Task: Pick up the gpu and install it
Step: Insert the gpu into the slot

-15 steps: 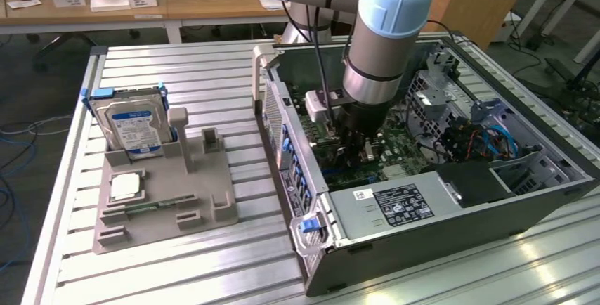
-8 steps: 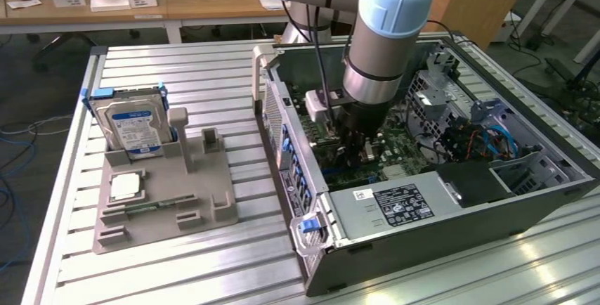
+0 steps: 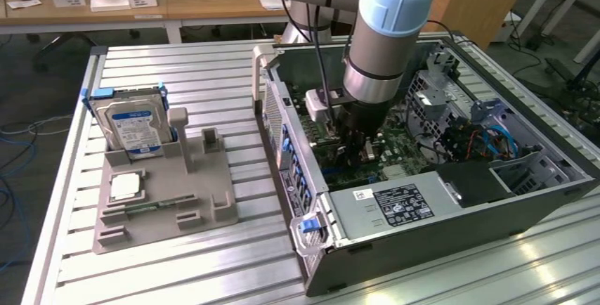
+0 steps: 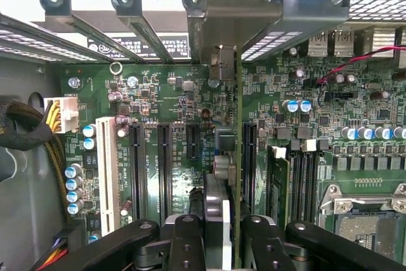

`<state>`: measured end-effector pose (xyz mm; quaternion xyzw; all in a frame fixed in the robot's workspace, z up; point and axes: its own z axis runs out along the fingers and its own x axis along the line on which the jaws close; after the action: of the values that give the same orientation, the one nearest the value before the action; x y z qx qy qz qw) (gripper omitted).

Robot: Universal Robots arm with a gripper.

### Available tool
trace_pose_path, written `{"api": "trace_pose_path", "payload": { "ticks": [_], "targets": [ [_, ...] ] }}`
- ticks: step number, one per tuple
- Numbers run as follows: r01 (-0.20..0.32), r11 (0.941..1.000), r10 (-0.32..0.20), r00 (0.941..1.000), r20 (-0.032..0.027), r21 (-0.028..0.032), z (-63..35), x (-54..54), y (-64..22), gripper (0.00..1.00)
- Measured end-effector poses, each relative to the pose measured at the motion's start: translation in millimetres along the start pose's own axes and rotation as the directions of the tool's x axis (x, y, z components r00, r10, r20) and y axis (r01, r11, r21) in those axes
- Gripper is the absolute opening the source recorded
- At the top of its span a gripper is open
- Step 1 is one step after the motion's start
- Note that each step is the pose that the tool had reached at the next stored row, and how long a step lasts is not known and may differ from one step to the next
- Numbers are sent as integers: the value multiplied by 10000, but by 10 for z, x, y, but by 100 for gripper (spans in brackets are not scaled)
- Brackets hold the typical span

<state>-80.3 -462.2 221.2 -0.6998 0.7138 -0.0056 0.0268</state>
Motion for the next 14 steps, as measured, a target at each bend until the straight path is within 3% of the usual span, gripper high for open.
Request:
{"api": "trace_pose_path", "payload": {
  "ticks": [8, 14],
  "targets": [
    [-1, 10000, 1, 10000, 1, -7, 10, 0, 1, 28],
    [-2, 10000, 2, 10000, 0, -73, 11, 0, -2, 28]
  ]
}}
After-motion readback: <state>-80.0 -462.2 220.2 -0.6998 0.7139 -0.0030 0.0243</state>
